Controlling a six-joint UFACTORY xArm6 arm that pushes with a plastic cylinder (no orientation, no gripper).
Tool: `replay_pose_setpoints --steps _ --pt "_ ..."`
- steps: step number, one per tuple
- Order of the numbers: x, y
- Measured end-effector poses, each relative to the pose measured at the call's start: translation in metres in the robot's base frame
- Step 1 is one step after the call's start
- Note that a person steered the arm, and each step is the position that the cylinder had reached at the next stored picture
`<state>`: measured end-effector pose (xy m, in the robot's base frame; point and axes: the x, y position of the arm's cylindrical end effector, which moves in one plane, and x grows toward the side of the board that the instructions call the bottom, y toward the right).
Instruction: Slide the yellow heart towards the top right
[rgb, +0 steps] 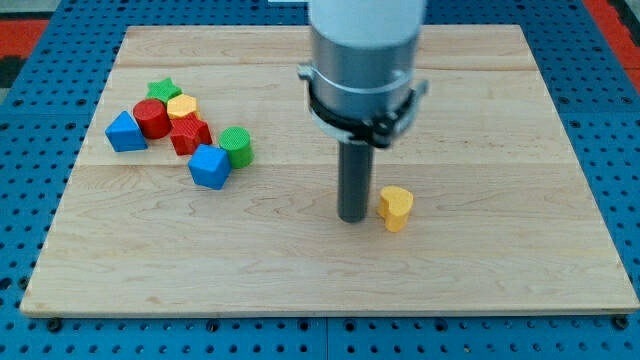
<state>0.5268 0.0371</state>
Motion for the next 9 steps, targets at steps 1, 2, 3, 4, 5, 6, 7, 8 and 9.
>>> replay_pose_setpoints --steps 1,2,3,4,5,6,7,8,9 --pt "0.000 0.038" --pt "-0.049 0.115" --pt "-0.090 0.138" --pt "-0.104 0.149" --pt "-0.077 0.147" --pt "-0.101 0.087" --pt "-0.123 0.101" --pt "-0.131 0.098" --pt "-0.132 0.044"
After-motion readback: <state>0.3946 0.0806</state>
